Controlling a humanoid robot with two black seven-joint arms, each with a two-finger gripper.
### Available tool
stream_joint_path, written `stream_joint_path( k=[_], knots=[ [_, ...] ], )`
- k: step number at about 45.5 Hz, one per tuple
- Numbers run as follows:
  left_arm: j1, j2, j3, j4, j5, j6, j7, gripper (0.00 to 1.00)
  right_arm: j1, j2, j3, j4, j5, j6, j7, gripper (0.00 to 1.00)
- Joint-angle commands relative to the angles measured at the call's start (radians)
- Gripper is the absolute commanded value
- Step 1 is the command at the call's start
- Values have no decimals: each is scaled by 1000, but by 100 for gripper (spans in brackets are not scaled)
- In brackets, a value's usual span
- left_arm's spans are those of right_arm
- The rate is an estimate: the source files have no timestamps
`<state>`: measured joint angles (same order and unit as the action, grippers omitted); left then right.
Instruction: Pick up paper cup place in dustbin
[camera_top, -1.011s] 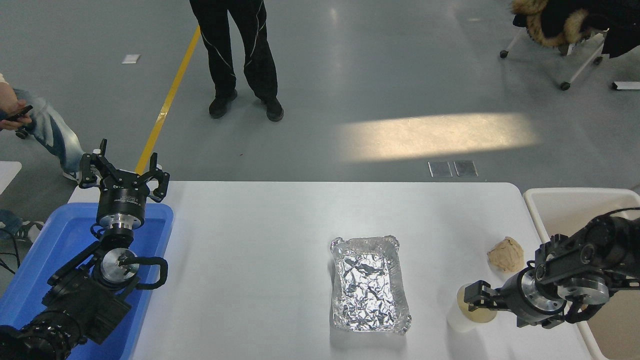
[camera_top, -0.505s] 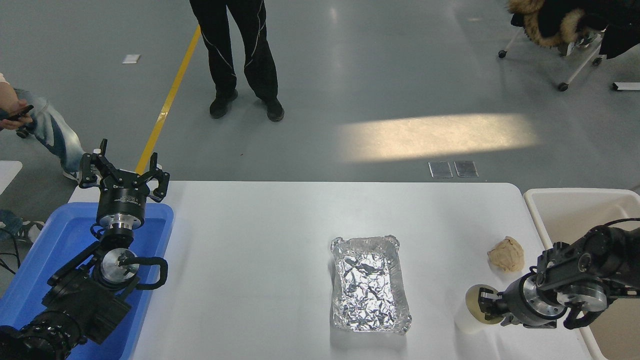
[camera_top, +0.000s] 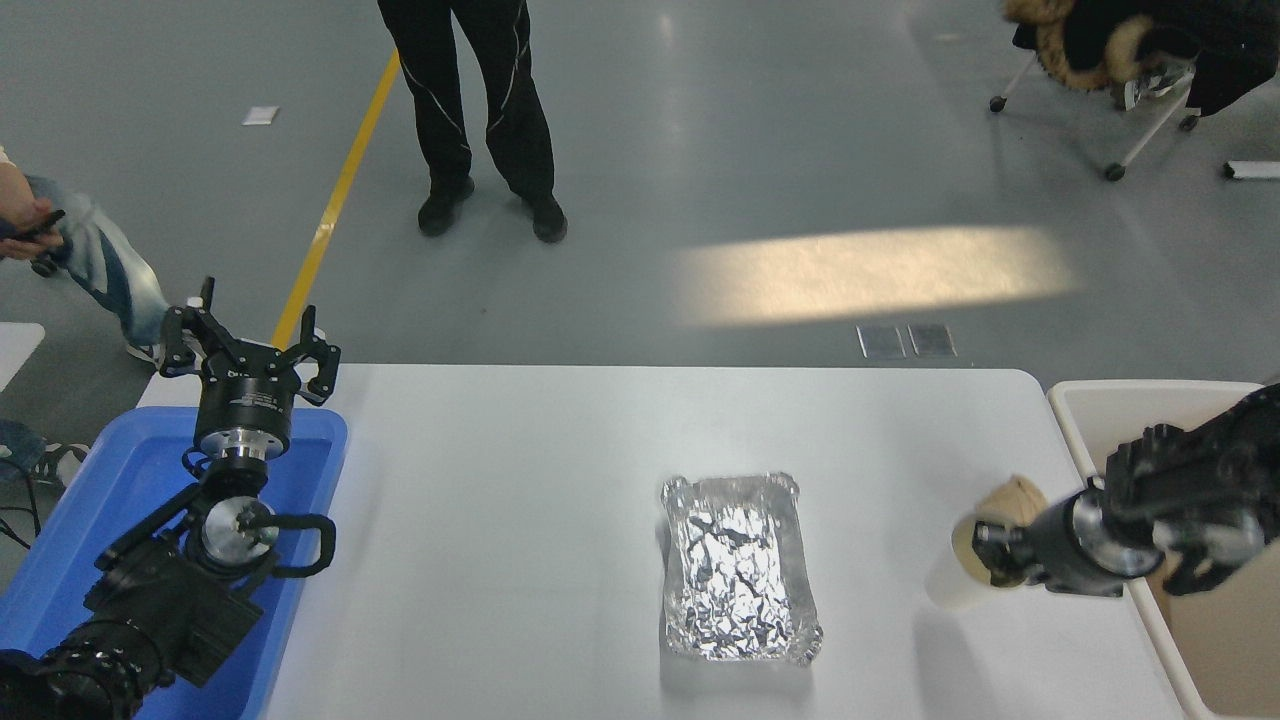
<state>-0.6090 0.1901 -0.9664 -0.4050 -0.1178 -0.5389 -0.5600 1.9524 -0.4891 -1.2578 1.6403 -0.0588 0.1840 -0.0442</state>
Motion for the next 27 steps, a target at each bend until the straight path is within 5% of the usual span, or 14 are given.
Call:
stream_joint_path(
  k=[1, 12, 27],
  knots=[
    [0, 0, 0, 2, 0, 0, 0, 99, 485, -17, -81, 105, 5, 296, 3, 0],
    [2, 0, 0, 0, -2, 0, 0, 99, 779, 6, -78, 105, 26, 598, 6, 0],
    [2, 0, -2, 2, -2, 0, 0, 99, 838, 3, -84, 105, 43, 601, 4, 0]
  ],
)
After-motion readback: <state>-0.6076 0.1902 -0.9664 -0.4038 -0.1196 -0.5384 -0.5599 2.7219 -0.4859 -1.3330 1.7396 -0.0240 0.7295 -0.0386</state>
